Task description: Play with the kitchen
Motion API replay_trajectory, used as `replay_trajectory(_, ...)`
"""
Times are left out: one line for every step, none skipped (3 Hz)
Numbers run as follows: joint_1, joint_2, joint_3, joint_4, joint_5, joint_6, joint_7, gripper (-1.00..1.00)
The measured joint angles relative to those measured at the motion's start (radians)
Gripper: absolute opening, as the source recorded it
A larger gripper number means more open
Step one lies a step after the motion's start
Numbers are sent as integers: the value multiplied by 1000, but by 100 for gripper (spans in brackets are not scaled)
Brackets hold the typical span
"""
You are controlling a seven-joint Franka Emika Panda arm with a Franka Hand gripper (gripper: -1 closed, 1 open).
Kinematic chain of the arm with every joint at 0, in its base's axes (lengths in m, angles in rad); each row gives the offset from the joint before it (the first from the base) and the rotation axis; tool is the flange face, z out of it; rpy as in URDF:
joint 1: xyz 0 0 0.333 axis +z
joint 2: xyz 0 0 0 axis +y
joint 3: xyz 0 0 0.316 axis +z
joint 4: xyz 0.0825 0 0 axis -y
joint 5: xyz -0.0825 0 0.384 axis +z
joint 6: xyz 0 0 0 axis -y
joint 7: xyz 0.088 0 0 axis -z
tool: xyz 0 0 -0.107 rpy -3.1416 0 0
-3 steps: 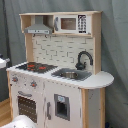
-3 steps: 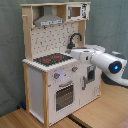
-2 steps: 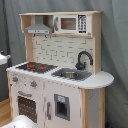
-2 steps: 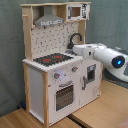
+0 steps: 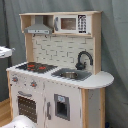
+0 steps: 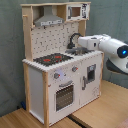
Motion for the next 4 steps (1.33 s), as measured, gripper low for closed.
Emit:
replay_trajectory(-1, 15, -43, -32, 1, 70, -75, 100)
replay_trajectory(-1, 44, -81, -61, 4, 141, -140, 100)
replay_trajectory(-2, 87, -113, -85, 4, 214, -196, 100)
replay_trajectory(-7, 138, -143, -99, 3, 280, -256, 100)
